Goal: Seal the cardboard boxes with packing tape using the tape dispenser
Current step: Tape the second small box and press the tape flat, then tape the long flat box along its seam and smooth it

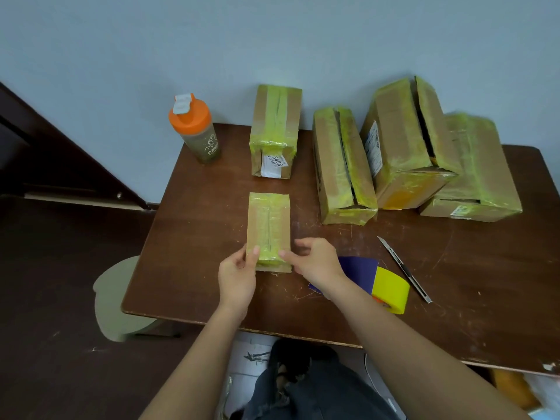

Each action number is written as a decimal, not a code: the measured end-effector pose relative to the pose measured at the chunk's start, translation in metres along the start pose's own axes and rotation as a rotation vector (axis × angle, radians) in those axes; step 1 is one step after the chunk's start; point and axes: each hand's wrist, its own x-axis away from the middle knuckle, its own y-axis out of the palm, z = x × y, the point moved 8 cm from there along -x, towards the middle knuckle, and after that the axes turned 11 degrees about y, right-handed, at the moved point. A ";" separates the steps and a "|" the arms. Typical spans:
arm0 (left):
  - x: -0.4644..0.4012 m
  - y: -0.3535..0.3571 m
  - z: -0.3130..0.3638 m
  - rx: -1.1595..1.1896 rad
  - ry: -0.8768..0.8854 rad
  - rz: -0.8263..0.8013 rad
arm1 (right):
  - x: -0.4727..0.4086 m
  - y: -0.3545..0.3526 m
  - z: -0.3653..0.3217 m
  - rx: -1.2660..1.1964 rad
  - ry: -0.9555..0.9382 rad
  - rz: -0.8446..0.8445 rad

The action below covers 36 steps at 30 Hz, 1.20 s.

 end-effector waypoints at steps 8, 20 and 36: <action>-0.006 -0.003 0.000 -0.104 -0.052 0.035 | -0.004 0.006 -0.009 0.262 -0.024 0.034; -0.013 -0.003 0.007 -0.045 -0.171 0.052 | -0.004 0.006 -0.028 0.476 -0.006 0.008; -0.155 0.014 0.194 0.184 0.369 -0.083 | -0.020 -0.080 -0.213 0.041 -0.402 0.415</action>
